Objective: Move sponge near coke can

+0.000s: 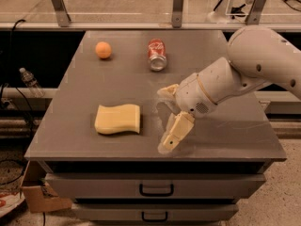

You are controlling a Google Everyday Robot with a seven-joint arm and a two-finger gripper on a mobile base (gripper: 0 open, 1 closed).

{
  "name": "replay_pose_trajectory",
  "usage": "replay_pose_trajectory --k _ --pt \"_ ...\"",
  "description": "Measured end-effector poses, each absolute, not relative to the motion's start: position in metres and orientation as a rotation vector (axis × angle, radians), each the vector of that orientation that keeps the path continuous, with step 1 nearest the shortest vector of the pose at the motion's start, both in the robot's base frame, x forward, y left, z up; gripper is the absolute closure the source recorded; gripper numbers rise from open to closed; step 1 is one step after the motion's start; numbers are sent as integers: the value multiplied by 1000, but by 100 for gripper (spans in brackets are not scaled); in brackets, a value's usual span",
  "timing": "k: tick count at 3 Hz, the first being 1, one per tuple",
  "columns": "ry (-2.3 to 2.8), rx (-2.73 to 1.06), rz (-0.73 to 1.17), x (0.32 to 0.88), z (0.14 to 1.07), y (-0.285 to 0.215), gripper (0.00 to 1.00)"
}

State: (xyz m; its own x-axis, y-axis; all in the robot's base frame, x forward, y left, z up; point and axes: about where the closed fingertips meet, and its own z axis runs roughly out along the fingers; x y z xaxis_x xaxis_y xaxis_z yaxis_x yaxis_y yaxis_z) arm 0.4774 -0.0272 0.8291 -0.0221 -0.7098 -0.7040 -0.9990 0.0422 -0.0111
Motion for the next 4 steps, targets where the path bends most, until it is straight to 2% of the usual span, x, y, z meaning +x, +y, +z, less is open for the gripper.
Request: replay_pose_trajectory --k 3,4 --pt "1656 -1707 779 492 822 14 0" --pt "1626 -1706 811 491 822 23 18"
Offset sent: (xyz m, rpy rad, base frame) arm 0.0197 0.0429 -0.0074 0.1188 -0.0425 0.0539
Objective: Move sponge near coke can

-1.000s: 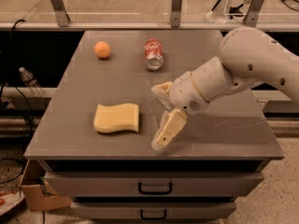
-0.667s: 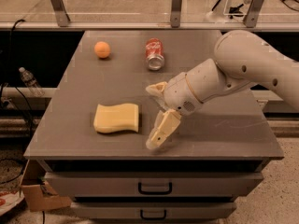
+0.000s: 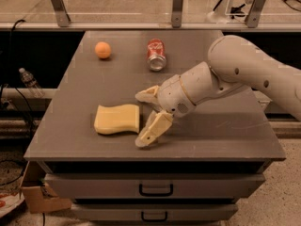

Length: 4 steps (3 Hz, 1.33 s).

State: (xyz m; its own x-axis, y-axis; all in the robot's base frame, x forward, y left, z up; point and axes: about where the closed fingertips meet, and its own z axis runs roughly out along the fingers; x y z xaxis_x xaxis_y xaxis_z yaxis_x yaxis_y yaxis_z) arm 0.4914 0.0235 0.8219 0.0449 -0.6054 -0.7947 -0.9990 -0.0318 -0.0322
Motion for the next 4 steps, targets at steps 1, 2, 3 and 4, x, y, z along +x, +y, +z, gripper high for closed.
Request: replay_pose_trajectory --k 1,2,3,4 --pt "1621 -1703 835 491 821 27 41" --pt "1626 -1698 846 492 820 28 64" --pt "1626 -1698 846 492 823 28 88" --pt "1627 -1697 847 492 824 27 100"
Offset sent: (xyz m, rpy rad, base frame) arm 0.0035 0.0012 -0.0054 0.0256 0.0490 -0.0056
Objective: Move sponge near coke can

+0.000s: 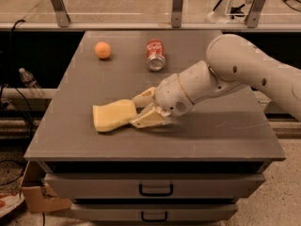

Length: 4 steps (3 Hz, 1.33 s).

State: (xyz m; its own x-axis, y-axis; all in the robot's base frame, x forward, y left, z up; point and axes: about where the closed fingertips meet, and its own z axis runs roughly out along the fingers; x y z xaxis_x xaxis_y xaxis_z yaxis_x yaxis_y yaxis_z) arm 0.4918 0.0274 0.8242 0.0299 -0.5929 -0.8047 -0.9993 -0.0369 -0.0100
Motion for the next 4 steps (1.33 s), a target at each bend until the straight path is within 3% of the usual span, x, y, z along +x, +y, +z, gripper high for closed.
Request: replay_pose_trajectory --k 2,4 --pt "1703 -1583 841 507 835 -8 100" --pt "1762 -1458 693 531 871 -71 100"
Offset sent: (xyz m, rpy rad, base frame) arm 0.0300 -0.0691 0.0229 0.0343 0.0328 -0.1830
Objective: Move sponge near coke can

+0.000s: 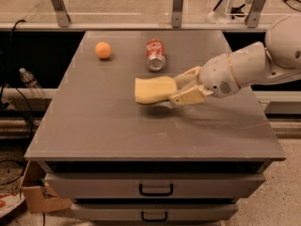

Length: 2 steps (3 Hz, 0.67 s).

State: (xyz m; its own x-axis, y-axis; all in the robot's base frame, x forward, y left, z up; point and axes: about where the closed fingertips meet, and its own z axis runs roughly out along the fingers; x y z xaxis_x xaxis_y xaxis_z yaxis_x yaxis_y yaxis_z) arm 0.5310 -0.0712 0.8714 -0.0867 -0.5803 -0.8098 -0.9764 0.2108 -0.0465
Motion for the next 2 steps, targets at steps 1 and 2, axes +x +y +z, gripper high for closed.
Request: replay_pose_trajectory --k 1,2 --pt "1831 -1396 644 540 874 -108 100" --pt "1831 -1396 644 540 874 -108 100"
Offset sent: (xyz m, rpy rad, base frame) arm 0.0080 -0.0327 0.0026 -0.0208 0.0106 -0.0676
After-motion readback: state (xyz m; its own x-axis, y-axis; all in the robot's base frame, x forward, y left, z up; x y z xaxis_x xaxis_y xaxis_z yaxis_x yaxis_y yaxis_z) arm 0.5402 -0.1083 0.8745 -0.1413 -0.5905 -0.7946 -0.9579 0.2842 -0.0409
